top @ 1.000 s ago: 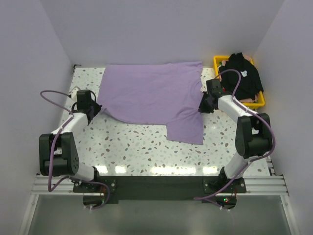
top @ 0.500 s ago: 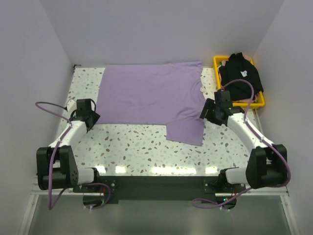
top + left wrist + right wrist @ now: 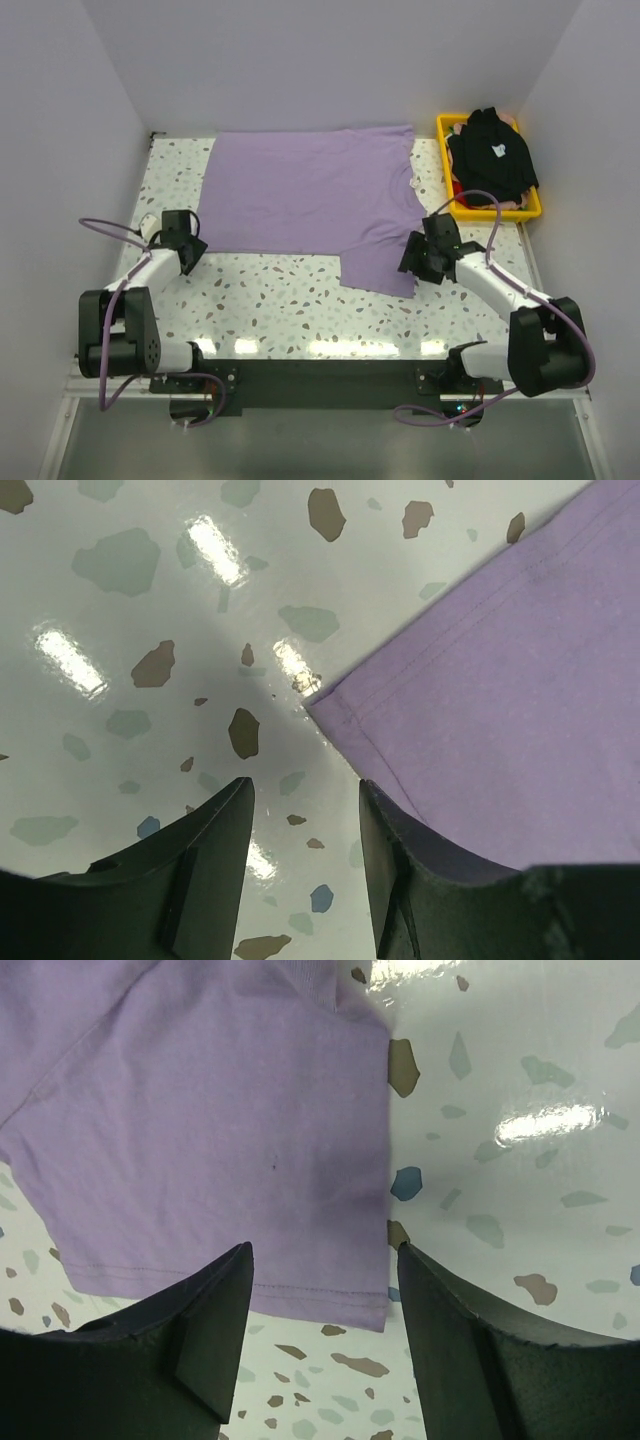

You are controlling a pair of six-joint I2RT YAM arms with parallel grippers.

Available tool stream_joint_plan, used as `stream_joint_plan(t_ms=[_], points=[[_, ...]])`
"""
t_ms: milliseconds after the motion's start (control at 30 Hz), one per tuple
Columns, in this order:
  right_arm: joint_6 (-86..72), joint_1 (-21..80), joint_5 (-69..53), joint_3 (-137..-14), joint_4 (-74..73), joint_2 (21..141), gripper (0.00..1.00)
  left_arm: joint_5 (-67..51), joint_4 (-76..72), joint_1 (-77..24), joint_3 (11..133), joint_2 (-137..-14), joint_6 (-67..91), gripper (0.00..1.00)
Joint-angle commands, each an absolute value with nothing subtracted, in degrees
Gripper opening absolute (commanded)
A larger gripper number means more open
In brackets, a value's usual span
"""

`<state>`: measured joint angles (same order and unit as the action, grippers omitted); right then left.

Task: Fold and stack the t-shirts
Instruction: Fold the tshirt

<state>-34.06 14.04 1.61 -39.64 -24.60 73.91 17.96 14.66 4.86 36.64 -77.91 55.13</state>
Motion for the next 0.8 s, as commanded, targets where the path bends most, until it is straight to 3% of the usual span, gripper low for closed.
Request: stream_joint_plan(t_ms=[0,767], points=[[-36.2,15.3,3.9,-38.2,-21.2,74.1,0.63,18.6,10.6,5.3,37.5,-78.7,56.4,0.51],[-44.3,21.5,9.1,-31.8,-20.3,72.9,0.59,21.2,8.7,5.3,41.8,-86.2,56.6,0.43]])
